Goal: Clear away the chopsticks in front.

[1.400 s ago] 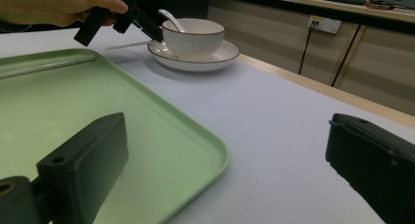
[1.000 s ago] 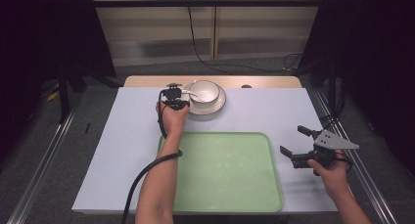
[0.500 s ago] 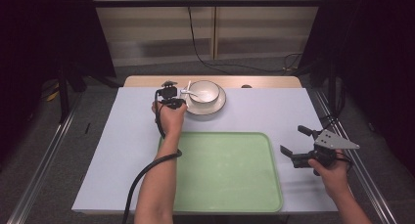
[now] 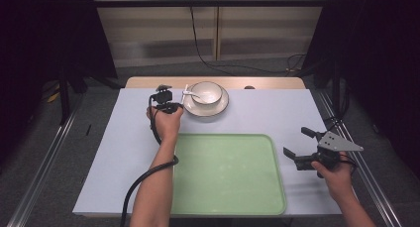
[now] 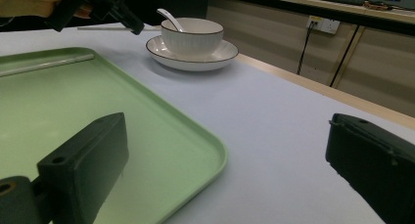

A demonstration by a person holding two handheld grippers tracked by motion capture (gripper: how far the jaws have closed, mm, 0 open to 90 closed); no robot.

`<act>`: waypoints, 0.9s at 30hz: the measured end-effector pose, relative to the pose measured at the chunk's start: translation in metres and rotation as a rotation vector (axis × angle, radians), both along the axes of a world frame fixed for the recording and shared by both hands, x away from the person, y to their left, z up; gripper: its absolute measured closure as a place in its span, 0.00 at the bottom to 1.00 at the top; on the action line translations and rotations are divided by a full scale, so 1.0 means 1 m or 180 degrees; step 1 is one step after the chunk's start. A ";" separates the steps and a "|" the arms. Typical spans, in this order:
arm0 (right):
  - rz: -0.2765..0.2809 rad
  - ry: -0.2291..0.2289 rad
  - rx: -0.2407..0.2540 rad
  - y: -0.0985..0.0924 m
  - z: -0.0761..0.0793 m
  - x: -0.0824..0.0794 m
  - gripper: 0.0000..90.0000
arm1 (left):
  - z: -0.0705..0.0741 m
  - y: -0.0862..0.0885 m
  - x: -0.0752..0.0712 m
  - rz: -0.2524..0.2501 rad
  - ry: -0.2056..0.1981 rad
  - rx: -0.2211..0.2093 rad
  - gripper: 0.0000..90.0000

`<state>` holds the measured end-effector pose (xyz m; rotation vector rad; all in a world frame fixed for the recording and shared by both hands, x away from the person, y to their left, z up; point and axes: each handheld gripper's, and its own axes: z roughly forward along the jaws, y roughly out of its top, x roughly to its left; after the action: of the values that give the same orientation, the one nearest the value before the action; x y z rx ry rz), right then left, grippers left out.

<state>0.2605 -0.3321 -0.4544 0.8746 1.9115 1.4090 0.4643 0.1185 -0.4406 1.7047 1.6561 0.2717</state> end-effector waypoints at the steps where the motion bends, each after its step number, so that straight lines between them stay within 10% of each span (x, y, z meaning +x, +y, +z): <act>1: 0.0006 0.0006 -0.0010 0.000 0.000 0.000 0.02 | 0.001 0.001 -0.002 0.0027 0.0014 -0.0051 0.96; 27: 0.0004 0.0015 -0.0003 0.001 0.000 -0.001 0.02 | 0.005 0.038 -0.044 0.0197 -0.0049 -0.0192 0.96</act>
<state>0.2598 -0.3312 -0.4542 0.8770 1.9163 1.4081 0.4203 0.1562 -0.4356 1.6050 1.6911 0.2611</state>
